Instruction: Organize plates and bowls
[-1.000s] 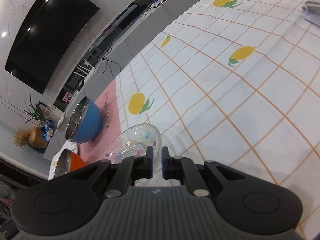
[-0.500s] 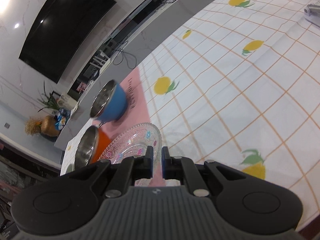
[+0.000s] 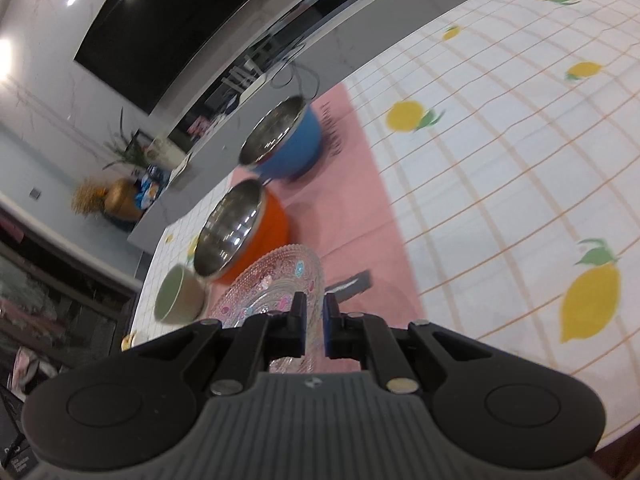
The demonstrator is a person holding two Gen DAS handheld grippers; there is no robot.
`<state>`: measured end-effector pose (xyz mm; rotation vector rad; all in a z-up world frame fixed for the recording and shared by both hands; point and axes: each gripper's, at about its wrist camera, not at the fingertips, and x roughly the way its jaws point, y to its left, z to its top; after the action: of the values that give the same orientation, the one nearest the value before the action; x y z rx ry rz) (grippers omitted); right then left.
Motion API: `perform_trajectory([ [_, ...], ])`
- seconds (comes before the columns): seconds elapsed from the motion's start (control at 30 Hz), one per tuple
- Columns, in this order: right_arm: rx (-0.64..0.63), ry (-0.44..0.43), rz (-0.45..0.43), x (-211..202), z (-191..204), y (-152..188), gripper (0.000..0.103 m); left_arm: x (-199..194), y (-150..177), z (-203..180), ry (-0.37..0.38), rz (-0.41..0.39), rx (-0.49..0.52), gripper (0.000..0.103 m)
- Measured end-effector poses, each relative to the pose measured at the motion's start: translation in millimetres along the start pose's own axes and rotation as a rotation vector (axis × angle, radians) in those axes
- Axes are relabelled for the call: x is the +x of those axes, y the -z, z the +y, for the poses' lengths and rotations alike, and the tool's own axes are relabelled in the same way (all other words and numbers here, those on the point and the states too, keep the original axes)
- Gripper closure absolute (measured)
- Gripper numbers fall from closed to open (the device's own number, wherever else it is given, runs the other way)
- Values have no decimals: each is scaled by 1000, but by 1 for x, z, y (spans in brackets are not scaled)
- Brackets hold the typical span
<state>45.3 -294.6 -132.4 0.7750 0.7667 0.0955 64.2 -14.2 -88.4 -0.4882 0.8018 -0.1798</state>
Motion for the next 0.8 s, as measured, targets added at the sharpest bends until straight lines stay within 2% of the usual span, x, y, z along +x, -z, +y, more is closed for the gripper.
perform_trajectory([
  [0.5,-118,62,74,41,16,22,97,12,12,33,-56,10,-4,89],
  [0.8,-179,103,68,49,19,25,96,15,16,24,-100,-7,82,91],
])
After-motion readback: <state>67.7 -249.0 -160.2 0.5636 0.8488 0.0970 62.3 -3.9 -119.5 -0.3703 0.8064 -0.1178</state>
